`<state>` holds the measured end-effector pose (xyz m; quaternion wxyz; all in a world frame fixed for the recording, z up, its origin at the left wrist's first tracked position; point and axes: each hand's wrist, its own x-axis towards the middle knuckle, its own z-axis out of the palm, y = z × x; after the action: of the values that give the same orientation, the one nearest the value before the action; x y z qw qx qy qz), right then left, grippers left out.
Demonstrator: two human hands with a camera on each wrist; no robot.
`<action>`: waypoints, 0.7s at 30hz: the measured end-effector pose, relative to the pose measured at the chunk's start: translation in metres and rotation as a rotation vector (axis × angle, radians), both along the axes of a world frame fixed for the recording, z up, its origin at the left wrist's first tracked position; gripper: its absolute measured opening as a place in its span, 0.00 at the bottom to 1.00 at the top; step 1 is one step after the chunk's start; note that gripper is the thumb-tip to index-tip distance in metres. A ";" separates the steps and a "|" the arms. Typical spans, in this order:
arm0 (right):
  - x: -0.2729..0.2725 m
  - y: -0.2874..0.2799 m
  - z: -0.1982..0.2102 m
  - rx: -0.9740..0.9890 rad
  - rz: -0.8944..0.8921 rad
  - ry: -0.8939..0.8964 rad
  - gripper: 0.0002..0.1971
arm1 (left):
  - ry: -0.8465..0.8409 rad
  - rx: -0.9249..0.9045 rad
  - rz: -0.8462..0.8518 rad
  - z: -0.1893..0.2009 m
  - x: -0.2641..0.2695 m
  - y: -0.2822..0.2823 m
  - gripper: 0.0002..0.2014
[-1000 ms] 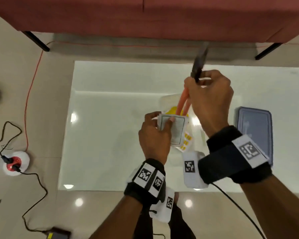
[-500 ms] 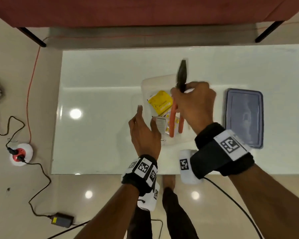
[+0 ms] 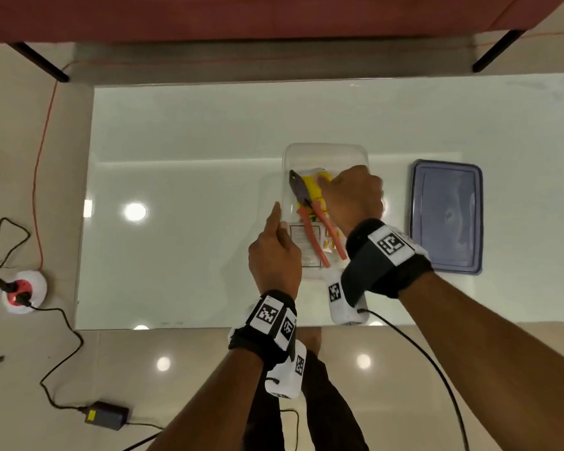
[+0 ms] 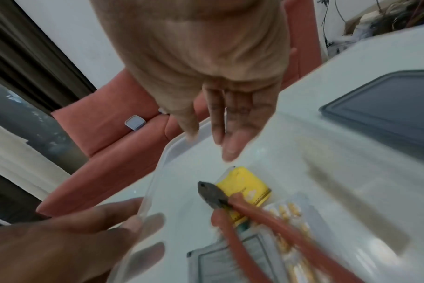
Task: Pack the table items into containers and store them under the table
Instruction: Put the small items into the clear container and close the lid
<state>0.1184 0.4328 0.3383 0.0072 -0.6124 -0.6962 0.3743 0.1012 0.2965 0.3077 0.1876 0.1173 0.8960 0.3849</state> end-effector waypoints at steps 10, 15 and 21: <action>0.133 0.026 -0.065 0.017 -0.127 -0.507 0.44 | 0.236 -0.223 -0.174 -0.006 0.050 0.038 0.31; 0.142 0.012 -0.085 0.194 0.153 -0.544 0.34 | 0.275 -0.007 -0.417 -0.007 0.078 0.042 0.25; 0.125 0.016 -0.054 0.347 0.273 -0.400 0.23 | 0.144 0.173 -0.393 -0.003 0.078 0.047 0.19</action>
<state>0.2437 0.4492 0.2847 -0.0761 -0.5646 -0.8132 0.1191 0.1795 0.3433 0.3043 0.1840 0.3325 0.8307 0.4068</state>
